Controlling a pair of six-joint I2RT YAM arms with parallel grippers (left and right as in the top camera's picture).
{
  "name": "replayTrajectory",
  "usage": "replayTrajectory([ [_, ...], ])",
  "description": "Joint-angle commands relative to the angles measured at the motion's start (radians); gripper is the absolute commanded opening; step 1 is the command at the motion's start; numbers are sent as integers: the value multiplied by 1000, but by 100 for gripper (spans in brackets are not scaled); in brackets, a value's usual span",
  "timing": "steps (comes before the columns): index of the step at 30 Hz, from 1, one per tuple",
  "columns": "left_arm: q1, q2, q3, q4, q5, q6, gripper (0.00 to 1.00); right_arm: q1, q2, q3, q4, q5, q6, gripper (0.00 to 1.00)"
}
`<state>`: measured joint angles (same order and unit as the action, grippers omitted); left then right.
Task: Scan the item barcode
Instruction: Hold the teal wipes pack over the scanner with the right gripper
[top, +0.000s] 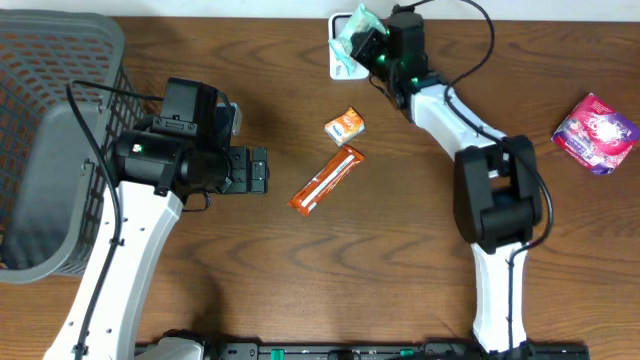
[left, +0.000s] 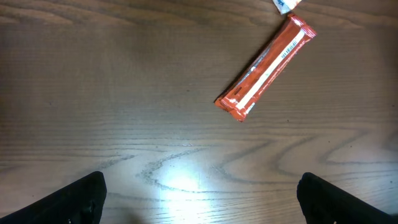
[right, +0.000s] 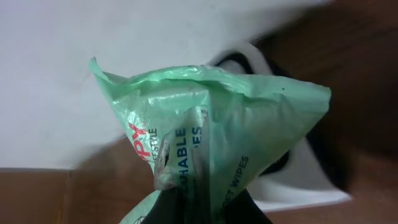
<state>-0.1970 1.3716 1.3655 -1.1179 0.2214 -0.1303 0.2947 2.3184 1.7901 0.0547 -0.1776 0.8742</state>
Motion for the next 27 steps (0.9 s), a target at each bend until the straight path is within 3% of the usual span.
replayTrajectory([
  [1, 4, 0, -1, 0, -9, -1, 98, 0, -21, 131, -30, 13, -87, 1],
  [15, 4, 0, -1, 0, -10, -1, 98, 4, 31, 161, -68, 94, -61, 1],
  [20, 4, 0, -1, 0, -9, -1, 98, 4, 43, 161, -114, 109, -223, 1],
  [27, 4, 0, -1, 0, -9, -1, 98, 9, 47, 161, -113, 119, -225, 1],
])
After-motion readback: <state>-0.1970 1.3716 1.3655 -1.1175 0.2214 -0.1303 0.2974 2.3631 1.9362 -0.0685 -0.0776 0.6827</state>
